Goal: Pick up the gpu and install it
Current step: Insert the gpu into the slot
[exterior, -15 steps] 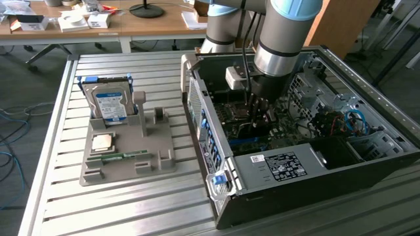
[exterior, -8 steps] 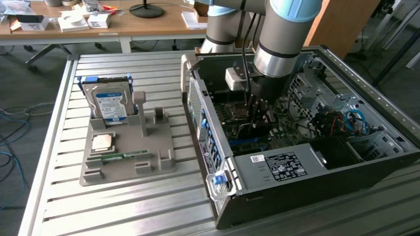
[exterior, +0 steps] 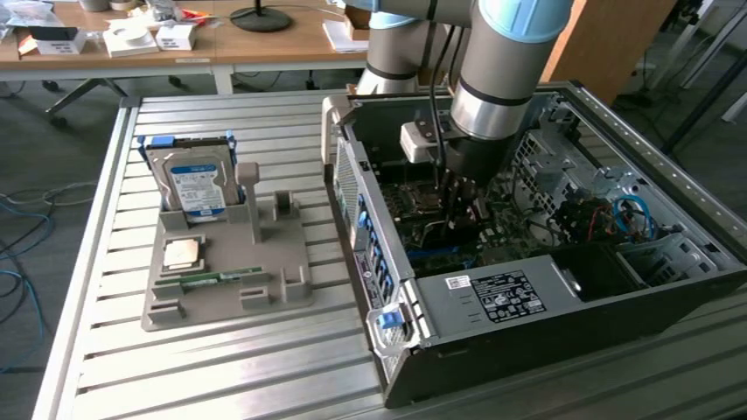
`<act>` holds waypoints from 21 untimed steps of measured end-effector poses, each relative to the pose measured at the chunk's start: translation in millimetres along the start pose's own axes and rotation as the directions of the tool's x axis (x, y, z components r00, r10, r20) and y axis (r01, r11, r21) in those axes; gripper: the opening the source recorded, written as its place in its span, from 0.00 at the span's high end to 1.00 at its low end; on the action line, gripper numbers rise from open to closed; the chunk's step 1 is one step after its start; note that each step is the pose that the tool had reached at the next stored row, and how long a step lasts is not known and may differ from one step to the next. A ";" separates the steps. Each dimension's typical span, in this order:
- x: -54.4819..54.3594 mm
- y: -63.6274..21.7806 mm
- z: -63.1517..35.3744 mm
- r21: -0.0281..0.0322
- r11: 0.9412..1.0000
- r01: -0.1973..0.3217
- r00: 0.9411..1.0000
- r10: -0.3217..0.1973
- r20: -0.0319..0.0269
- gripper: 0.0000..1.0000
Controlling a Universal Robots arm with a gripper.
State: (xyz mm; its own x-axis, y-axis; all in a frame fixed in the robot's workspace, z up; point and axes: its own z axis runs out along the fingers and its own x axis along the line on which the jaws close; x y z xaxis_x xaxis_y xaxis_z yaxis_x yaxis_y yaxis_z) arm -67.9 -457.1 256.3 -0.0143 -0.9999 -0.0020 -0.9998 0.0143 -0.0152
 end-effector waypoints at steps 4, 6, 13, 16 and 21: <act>0.0 0.0 0.4 0.000 1.000 0.000 1.000 0.000 0.000 0.74; 0.0 0.0 0.4 0.000 1.000 0.000 1.000 0.000 0.000 0.74; 0.0 0.0 0.4 0.000 1.000 0.000 1.000 0.000 0.000 0.74; 0.0 0.0 0.4 0.000 1.000 0.000 1.000 0.000 0.000 0.67; 0.0 0.0 -0.7 0.000 1.000 0.000 1.000 0.000 0.000 0.67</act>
State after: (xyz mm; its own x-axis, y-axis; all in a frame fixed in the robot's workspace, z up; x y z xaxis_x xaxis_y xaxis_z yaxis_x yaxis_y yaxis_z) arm -67.9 -457.1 257.0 -0.0143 -0.9999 -0.0020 -0.9998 0.0143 -0.0152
